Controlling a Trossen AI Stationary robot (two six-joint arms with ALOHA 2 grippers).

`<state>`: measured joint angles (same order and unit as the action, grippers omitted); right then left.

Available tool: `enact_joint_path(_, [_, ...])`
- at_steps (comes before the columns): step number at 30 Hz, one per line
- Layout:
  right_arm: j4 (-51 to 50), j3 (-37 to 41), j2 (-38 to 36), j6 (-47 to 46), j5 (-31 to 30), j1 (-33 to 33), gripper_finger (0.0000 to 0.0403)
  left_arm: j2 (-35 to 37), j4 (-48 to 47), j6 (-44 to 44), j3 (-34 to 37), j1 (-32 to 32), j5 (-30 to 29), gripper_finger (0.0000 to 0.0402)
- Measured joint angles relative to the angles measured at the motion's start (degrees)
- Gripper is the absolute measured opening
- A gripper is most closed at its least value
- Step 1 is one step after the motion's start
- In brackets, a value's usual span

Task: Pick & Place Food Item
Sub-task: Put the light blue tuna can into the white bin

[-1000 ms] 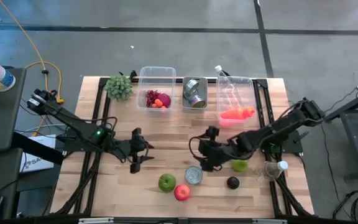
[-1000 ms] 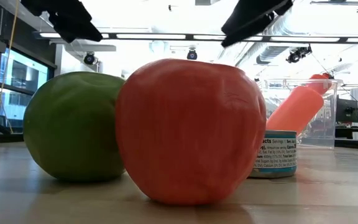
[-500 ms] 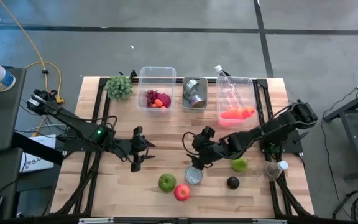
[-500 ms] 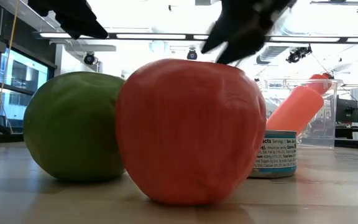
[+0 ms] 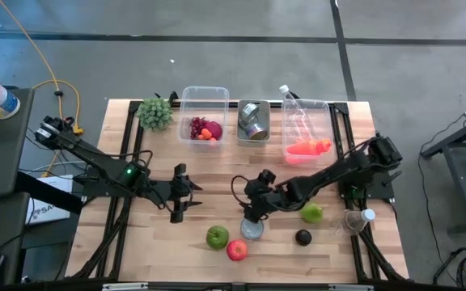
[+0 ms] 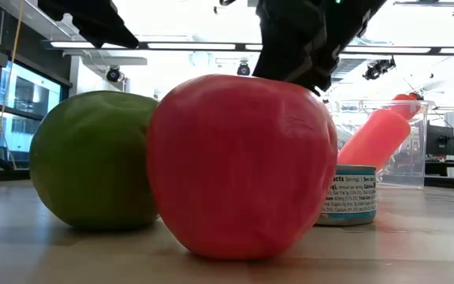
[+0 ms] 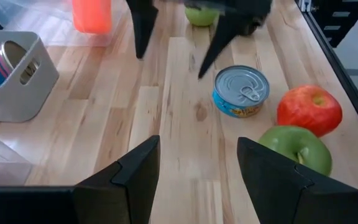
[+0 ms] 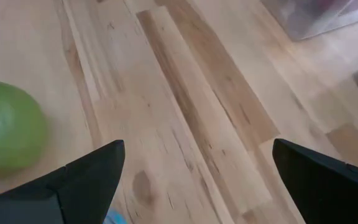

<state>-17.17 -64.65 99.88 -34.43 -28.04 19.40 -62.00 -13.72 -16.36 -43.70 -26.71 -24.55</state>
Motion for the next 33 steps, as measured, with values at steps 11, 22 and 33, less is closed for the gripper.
enact_joint_path(11, [0.9, -0.1, -0.9, 3.0, 8.1, -5.7, 0.0399, 0.0, 2.3, 3.0, 0.0, 2.9, -0.3, 0.0205])
enact_joint_path(22, [0.5, 0.0, -1.8, 13.7, 16.8, -5.9, 0.0399, 0.0, 3.7, 3.0, 0.0, 4.6, -0.3, 0.0205])
enact_joint_path(33, [0.5, 0.0, -1.8, 11.7, 7.4, -5.9, 0.0399, -0.5, 3.6, 2.4, 0.0, 4.6, -0.3, 0.0205])
